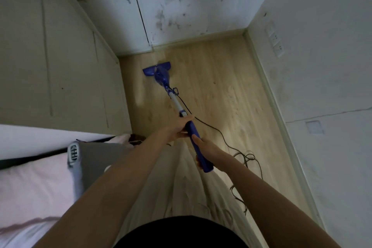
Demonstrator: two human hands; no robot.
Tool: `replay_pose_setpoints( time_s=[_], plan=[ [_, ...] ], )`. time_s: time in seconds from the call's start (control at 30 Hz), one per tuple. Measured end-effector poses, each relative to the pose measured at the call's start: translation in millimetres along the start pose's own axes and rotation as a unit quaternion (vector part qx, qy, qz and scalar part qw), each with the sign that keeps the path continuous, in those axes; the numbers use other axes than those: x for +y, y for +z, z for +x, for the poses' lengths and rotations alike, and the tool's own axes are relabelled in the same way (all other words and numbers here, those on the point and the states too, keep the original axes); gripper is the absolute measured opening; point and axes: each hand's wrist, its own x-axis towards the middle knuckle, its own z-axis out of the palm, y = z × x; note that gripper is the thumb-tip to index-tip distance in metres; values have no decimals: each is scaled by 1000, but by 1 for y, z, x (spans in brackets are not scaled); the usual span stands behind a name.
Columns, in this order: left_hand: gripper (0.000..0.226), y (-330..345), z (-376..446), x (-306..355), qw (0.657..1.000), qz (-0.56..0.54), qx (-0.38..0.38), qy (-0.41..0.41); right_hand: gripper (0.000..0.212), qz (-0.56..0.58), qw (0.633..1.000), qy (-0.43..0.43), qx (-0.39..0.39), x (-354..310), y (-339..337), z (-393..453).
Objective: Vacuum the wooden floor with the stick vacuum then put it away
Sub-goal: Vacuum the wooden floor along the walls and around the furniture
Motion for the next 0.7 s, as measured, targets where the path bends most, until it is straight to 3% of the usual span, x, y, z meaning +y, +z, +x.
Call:
replay_pose_setpoints(
  time_s=[0.27, 0.7],
  plan=[
    [29, 3, 0, -19, 1000, 13, 17, -7, 49, -13, 1000, -21, 18, 15, 15, -5],
    [45, -81, 37, 86, 998, -14, 32, 48, 42, 26, 998, -43, 49, -119, 38, 46]
  ],
)
